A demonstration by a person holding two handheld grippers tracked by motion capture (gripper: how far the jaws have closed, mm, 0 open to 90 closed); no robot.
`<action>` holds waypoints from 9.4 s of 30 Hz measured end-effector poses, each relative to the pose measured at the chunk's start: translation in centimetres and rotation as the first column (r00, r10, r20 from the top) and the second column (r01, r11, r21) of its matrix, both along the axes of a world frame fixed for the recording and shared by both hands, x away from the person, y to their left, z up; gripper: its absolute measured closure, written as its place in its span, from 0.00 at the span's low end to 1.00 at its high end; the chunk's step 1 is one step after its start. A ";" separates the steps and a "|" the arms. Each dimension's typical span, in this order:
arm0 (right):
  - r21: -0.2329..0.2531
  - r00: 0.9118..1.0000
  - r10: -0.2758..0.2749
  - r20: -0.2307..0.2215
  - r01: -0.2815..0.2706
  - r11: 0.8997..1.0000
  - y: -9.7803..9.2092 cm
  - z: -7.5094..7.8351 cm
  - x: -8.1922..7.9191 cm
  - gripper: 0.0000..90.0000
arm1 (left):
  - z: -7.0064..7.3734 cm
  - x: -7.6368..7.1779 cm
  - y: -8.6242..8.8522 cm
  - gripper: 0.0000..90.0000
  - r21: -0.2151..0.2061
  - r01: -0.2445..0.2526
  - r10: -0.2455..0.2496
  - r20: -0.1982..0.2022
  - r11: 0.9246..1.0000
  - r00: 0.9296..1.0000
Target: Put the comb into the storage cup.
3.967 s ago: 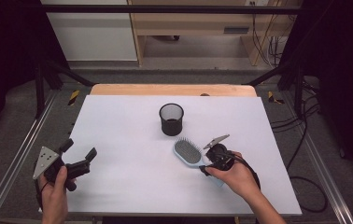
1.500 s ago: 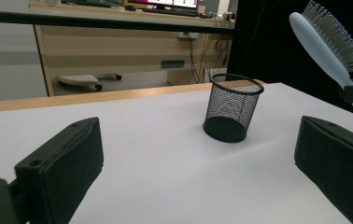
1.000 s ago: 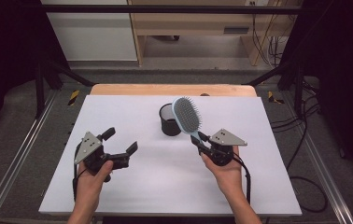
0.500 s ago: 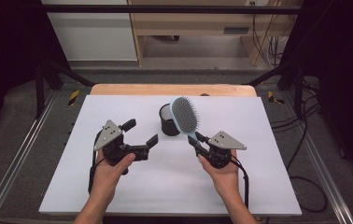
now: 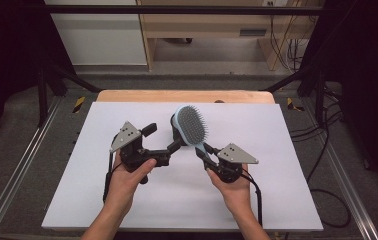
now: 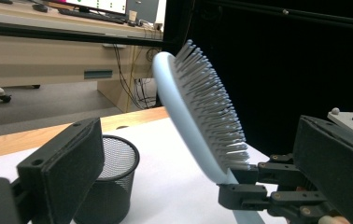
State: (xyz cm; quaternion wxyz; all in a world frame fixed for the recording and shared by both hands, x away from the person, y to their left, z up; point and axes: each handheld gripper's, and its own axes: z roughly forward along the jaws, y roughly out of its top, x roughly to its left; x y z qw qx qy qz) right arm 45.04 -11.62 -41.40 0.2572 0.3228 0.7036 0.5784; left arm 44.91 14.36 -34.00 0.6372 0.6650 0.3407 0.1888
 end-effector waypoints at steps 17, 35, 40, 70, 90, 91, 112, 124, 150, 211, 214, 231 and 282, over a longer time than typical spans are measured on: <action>0.000 0.999 0.030 0.029 -0.030 1.000 0.8 0.2 -0.6 0.77 | 0.3 0.9 -1.9 0.04 -0.015 0.012 -0.013 -0.047 1.000 0.999; -0.002 0.998 0.051 0.044 -0.051 0.999 1.5 0.2 -1.1 0.77 | -0.4 2.5 -2.1 0.22 -0.115 0.009 -0.024 -0.129 0.993 0.991; -0.005 0.997 0.056 0.045 -0.056 0.998 1.7 0.2 -1.2 0.77 | -0.5 2.6 -2.3 0.26 -0.129 0.008 -0.026 -0.138 0.992 0.990; -0.016 0.998 0.060 0.024 -0.059 0.998 2.2 -0.5 -1.1 0.77 | -0.8 1.9 -2.7 0.54 -0.178 -0.036 0.004 -0.181 0.983 0.983; -0.023 0.997 0.071 0.003 -0.071 0.997 2.4 -0.9 -0.9 0.77 | -0.9 1.5 -2.9 0.59 -0.147 -0.036 0.010 -0.171 0.989 0.985; -0.022 0.997 0.072 0.002 -0.072 0.997 2.4 -0.9 -0.9 0.77 | -0.9 1.6 -2.9 0.59 -0.147 -0.036 0.010 -0.172 0.989 0.985; -0.019 0.995 0.097 -0.014 -0.097 0.995 2.4 -1.0 -0.7 0.71 | -0.9 1.6 -2.8 0.59 -0.144 -0.022 -0.004 -0.179 0.989 0.984; -0.037 0.994 0.100 -0.050 -0.102 0.994 1.7 -0.9 -0.7 0.25 | 0.0 1.8 -1.9 0.59 -0.090 -0.051 0.041 -0.111 0.995 0.993; -0.070 0.975 -0.222 0.025 0.224 0.972 -10.8 -2.7 -2.7 0.10 | 5.8 4.7 -0.2 0.58 0.031 -0.103 0.100 0.069 0.994 0.993; -0.044 0.981 -0.193 0.022 0.194 0.980 -12.0 -2.9 -3.0 0.05 | 8.1 11.6 -1.3 0.57 0.027 -0.197 0.193 0.105 0.980 0.976; -0.043 0.981 -0.192 0.019 0.193 0.980 -11.9 -2.9 -3.0 0.05 | 7.8 11.9 -1.7 0.57 0.034 -0.200 0.195 0.102 0.979 0.975; -0.046 0.985 -0.173 0.022 0.174 0.984 -11.5 -3.0 -3.1 0.05 | 6.1 13.3 -2.7 0.57 0.065 -0.199 0.193 0.086 0.978 0.977; -0.052 0.986 -0.168 0.015 0.169 0.984 -11.8 -3.2 -3.0 0.05 | 1.7 14.7 -5.5 0.57 0.099 -0.166 0.161 0.049 0.981 0.986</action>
